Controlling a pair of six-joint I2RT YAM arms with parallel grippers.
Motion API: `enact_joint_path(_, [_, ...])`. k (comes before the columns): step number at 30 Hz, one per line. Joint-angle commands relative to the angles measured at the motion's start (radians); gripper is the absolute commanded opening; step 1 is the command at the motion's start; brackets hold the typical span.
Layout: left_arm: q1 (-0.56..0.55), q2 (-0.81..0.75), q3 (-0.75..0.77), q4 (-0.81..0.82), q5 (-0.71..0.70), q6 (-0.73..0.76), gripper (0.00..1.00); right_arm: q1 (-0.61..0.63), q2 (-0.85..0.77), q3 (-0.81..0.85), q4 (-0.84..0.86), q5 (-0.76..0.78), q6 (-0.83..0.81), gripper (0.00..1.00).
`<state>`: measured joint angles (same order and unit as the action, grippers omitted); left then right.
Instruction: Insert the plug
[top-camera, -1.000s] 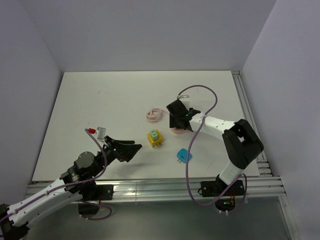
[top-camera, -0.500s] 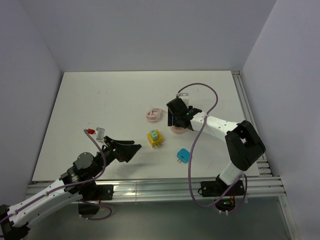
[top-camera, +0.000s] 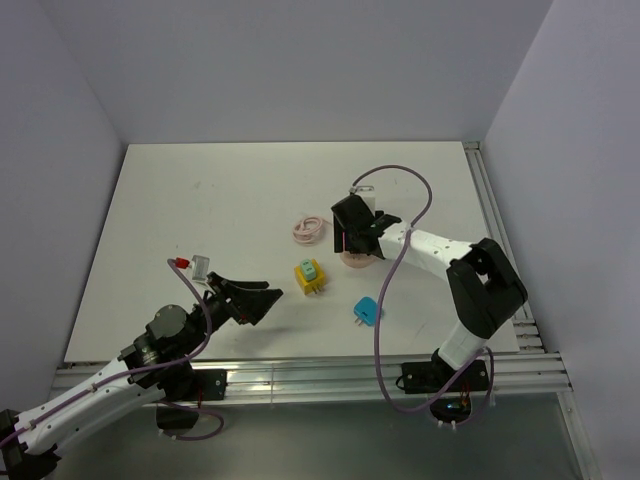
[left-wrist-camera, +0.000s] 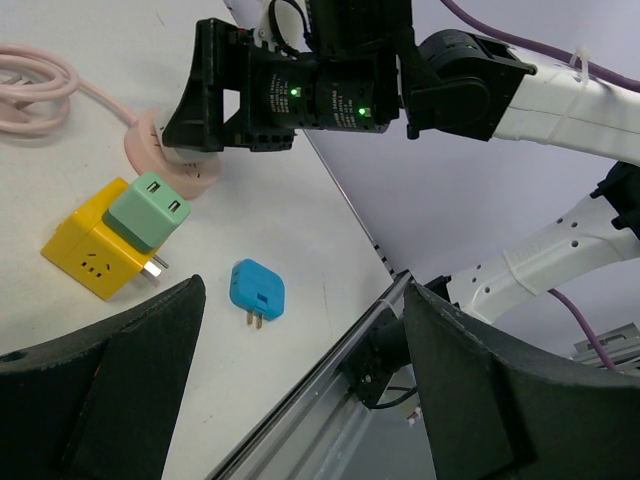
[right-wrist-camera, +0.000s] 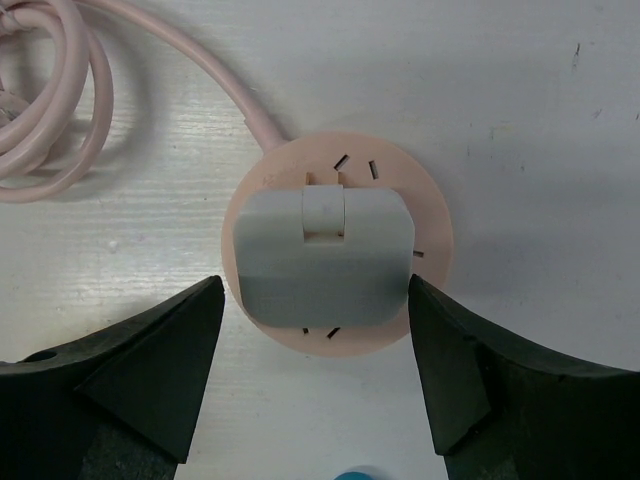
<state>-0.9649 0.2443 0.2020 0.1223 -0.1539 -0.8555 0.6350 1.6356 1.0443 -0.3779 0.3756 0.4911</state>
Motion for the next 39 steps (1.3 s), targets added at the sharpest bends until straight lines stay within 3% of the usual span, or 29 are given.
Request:
enact_joint_path(1, [-0.003,-0.004,0.016,0.013,0.013,0.006,0.86,-0.003,0.046,0.055,0.019,0.025,-0.026,0.81])
enact_joint_path(9, [-0.003,0.006,0.027,0.008,0.007,0.013,0.87,-0.008,0.116,0.103,0.019,0.065,-0.017,0.77])
enact_joint_path(12, [-0.003,0.007,0.024,0.014,0.010,0.012,0.87,-0.011,0.118,0.114,0.011,0.075,-0.019,0.68])
enact_joint_path(13, [-0.003,0.006,0.024,0.016,0.010,0.013,0.87,-0.012,0.113,0.111,0.011,0.078,-0.022,0.55])
enact_joint_path(15, [-0.003,0.007,0.022,0.013,0.011,0.013,0.87,-0.012,0.087,0.094,0.017,0.082,-0.025,0.41])
enact_joint_path(18, [-0.003,0.000,0.031,-0.012,0.008,0.012,0.86,-0.014,0.020,0.059,0.034,0.074,-0.037,0.05])
enact_joint_path(19, [-0.003,0.000,0.036,-0.022,0.005,0.007,0.86,-0.014,-0.003,0.046,0.040,0.053,-0.049,0.00])
enact_joint_path(22, [-0.003,-0.013,0.060,-0.050,0.017,0.003,0.85,-0.012,-0.133,-0.025,0.077,-0.009,-0.089,0.00])
enact_joint_path(25, [-0.003,0.015,0.115,-0.099,0.050,-0.007,0.87,-0.011,-0.305,-0.124,0.134,-0.252,-0.153,0.00])
enact_joint_path(26, [-0.003,0.030,0.170,-0.119,0.069,-0.011,0.89,-0.002,-0.392,-0.150,0.152,-0.429,-0.172,0.00])
enact_joint_path(29, [-0.003,0.117,0.291,-0.237,0.144,-0.039,0.95,0.063,-0.537,-0.231,0.192,-0.723,-0.206,0.00])
enact_joint_path(34, [-0.001,0.259,0.410,-0.308,0.359,-0.157,0.97,0.248,-0.667,-0.299,0.258,-0.891,-0.186,0.00])
enact_joint_path(39, [-0.001,0.224,0.312,-0.186,0.485,-0.446,0.98,0.406,-0.723,-0.319,0.228,-0.825,-0.204,0.00])
